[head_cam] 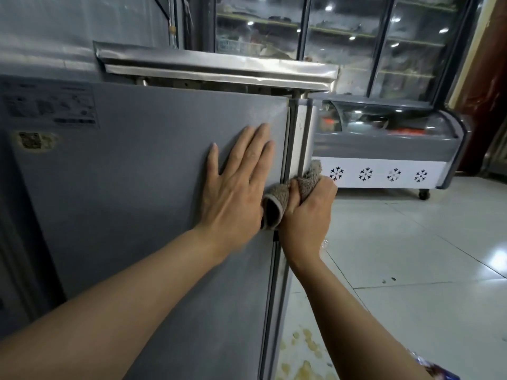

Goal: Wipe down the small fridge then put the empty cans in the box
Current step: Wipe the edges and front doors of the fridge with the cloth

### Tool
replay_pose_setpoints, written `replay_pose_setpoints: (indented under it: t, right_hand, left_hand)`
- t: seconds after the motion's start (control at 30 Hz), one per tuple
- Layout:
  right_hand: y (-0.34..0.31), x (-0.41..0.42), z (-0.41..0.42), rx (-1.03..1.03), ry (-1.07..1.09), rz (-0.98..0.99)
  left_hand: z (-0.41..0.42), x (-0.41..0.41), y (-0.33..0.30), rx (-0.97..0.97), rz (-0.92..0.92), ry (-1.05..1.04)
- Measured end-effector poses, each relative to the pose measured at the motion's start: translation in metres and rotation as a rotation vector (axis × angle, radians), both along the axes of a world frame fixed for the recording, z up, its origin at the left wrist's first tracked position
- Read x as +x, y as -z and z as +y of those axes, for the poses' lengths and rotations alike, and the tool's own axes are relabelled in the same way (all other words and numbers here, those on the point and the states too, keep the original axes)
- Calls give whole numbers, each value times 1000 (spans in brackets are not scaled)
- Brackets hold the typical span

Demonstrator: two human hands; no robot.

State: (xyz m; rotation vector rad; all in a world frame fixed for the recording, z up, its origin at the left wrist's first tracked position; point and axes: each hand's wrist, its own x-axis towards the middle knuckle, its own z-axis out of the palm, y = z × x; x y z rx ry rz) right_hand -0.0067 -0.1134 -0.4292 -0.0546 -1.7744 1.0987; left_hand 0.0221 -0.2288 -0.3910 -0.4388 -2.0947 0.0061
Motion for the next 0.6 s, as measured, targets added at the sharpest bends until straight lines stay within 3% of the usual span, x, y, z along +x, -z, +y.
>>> replay_pose_setpoints:
  t: [0.6]
  right_hand:
    - [127, 1, 0, -37, -41, -94]
  left_hand:
    - [-11, 3, 140, -197, -63, 8]
